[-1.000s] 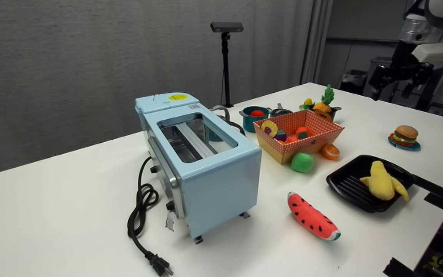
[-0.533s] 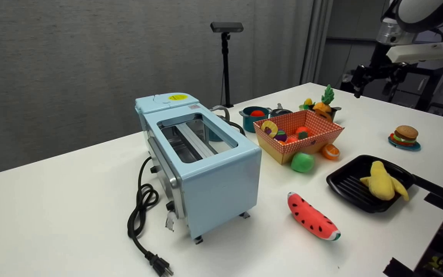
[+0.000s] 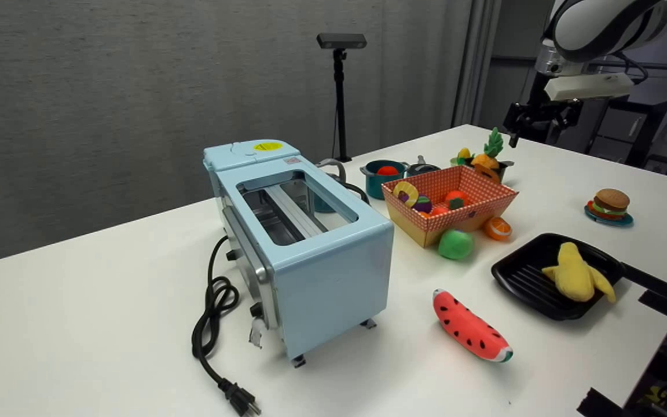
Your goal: Pick up the pineapple from the pot and put it in the basket, then pick it up again and put it back in the pot
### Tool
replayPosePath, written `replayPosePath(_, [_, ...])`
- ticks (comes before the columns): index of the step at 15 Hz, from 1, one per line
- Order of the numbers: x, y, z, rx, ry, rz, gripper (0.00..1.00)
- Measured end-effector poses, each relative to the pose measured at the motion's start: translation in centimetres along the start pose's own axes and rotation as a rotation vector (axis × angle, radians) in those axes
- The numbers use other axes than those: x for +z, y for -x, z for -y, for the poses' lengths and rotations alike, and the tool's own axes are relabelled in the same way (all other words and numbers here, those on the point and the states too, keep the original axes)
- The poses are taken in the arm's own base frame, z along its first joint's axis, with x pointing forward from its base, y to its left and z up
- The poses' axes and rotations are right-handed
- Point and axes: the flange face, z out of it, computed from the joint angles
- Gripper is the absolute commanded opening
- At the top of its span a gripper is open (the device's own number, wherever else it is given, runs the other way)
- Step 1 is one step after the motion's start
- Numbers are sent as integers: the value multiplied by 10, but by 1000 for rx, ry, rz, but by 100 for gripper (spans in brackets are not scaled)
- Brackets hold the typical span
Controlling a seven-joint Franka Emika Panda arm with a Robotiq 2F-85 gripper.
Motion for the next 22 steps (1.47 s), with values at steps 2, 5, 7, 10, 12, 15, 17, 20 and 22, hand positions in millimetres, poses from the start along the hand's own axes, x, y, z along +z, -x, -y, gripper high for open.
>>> replayPosePath(2, [3,-14,6,6,1,-12,100])
replayPosePath(5, [5,-30,15,9,-5,-29,100])
replayPosePath(7, [7,-38,21,12,-12,-35,100])
replayPosePath(10, [16,-47,28,19,-19,-33,100])
replayPosePath(12, [24,-53,29,31,-22,-29,100])
replayPosePath(15, [34,-64,27,62,-35,-24,100])
replayPosePath(17, [38,-70,27,79,-41,-24,100])
replayPosePath(20, [43,-80,28,92,-46,-29,100])
replayPosePath(22, [45,-86,29,96,-47,-34,100])
